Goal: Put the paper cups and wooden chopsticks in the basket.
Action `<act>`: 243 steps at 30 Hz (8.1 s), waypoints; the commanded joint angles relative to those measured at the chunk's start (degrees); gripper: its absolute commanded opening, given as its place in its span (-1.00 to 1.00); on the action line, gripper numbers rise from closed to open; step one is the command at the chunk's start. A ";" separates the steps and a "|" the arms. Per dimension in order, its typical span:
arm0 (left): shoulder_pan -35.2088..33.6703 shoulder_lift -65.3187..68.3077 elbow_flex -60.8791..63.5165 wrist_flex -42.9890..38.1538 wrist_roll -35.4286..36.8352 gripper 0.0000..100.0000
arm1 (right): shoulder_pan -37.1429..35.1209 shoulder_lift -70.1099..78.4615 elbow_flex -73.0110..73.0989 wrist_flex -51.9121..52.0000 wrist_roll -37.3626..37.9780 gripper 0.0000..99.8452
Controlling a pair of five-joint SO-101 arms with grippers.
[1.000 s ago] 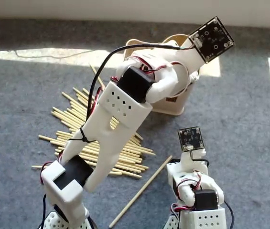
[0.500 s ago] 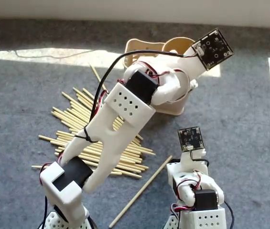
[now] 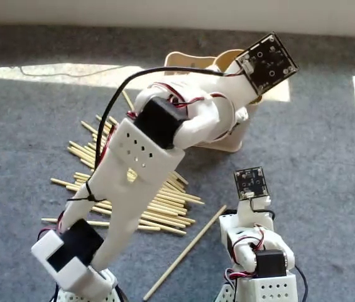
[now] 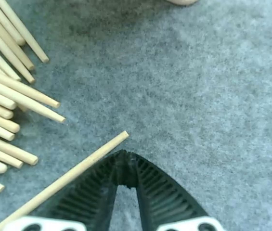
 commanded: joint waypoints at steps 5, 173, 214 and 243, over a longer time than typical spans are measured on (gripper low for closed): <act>-3.47 -9.10 -2.07 8.97 0.62 -0.99 | 0.57 -0.31 5.58 0.57 0.00 -0.99; -56.40 -105.45 123.03 -20.92 6.33 -0.68 | -15.43 73.71 -30.81 -19.12 -37.54 -0.99; -59.82 -105.45 123.30 -21.27 6.24 -0.67 | -12.35 73.10 -90.77 19.82 -31.82 -0.99; -59.91 -105.45 123.30 -21.27 6.24 -0.67 | -12.00 73.89 -111.16 -29.05 -20.04 -0.99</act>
